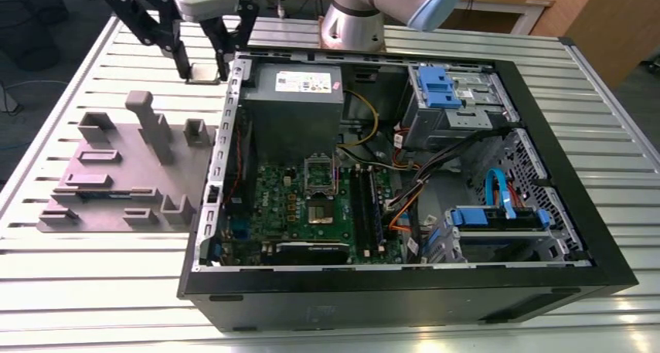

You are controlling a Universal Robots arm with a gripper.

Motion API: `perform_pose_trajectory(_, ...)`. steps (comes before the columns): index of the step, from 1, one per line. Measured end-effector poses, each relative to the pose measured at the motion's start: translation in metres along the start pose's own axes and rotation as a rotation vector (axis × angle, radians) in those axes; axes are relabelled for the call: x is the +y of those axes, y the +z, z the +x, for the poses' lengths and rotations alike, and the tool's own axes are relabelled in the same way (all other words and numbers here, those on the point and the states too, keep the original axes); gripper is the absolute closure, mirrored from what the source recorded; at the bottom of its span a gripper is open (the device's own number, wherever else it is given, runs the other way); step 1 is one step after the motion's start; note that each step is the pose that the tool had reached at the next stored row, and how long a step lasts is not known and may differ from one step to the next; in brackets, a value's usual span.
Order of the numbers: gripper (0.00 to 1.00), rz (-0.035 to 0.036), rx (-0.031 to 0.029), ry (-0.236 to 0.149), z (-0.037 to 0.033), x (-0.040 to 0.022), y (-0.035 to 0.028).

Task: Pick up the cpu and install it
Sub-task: 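Pick up the cpu and move it towards the insertion slot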

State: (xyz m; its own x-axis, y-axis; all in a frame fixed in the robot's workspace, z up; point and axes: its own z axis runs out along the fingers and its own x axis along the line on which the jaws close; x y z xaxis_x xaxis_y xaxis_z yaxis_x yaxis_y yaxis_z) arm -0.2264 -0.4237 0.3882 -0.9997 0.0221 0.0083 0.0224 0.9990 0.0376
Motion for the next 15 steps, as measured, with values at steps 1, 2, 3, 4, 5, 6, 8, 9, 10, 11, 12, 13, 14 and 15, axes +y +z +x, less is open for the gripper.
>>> perform_pose_trajectory(1,0.53,0.0000,0.0001,0.000,-0.0026,0.0001,0.0000)
perform_pose_trajectory(2,0.53,0.0000,0.0002,0.000,-0.0051,0.0001,0.0000)
perform_pose_trajectory(3,0.53,0.0000,0.0003,0.000,-0.0075,0.0002,0.0001)
perform_pose_trajectory(4,0.53,0.0000,0.0003,0.000,-0.0099,0.0002,0.0001)
perform_pose_trajectory(5,0.53,0.0000,0.0003,0.000,-0.0122,0.0003,0.0001)
perform_pose_trajectory(6,0.53,0.0000,0.0004,0.000,-0.0145,0.0003,0.0001)
perform_pose_trajectory(8,0.53,0.0000,0.0004,0.000,-0.0190,0.0004,0.0002)
perform_pose_trajectory(9,0.53,0.0000,0.0004,0.000,-0.0212,0.0005,0.0002)
perform_pose_trajectory(10,0.53,0.0000,0.0004,0.000,-0.0235,0.0005,0.0003)
perform_pose_trajectory(11,0.53,0.0000,0.0004,0.000,-0.0257,0.0006,0.0003)
perform_pose_trajectory(12,0.53,0.0000,0.0004,0.000,-0.0275,0.0006,0.0003)
perform_pose_trajectory(13,0.53,0.0001,0.0004,0.000,-0.0294,0.0006,0.0004)
perform_pose_trajectory(14,0.53,0.0000,0.0004,0.000,-0.0312,0.0007,0.0004)
perform_pose_trajectory(15,0.53,0.0000,0.0004,0.000,-0.0330,0.0007,0.0005)
